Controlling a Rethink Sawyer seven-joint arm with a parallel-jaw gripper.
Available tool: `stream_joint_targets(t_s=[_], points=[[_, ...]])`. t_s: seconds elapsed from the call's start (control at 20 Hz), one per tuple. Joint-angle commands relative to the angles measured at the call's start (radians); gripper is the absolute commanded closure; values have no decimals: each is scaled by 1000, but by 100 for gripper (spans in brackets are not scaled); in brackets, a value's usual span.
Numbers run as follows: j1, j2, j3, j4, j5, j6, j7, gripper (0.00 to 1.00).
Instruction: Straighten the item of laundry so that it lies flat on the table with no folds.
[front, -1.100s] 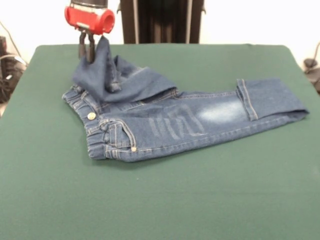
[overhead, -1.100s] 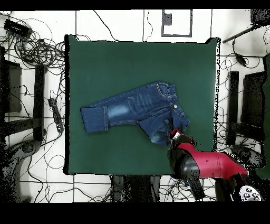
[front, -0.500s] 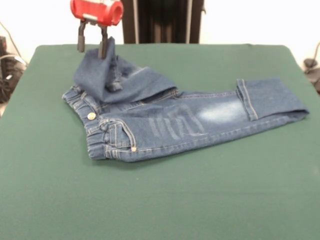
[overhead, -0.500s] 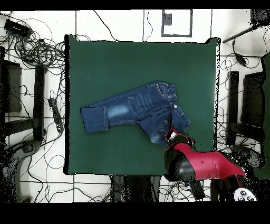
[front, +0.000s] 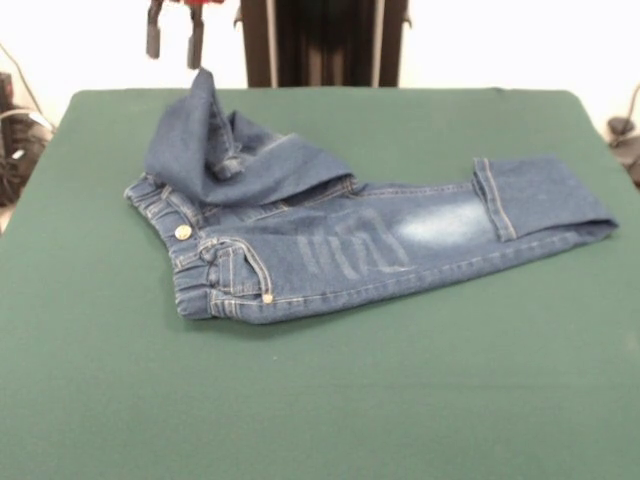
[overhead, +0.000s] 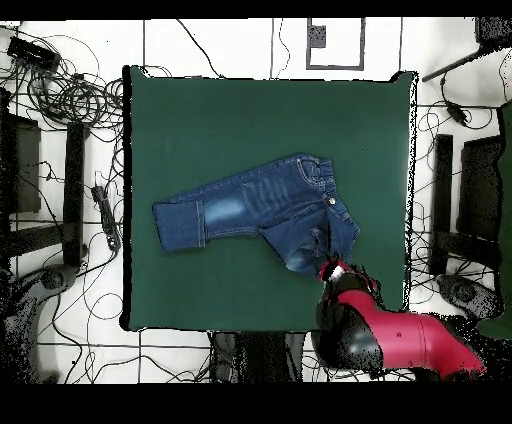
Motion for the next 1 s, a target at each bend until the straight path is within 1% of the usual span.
stream_joint_targets(t_s=[0.05,0.2,0.3,0.4,0.55,0.65,0.75,1.0], points=[[66,-156,114,217,102,180,-78,0],[138,-126,58,198,99,159,6,0],[230,-89,-16,155,86,144,90,0],[326,-31,-92,103,76,117,168,0],[405,62,-162,42,96,59,208,0],[431,109,-196,10,114,33,214,0],[437,156,-218,-22,126,8,204,0],[417,244,-257,-94,125,-44,160,0]])
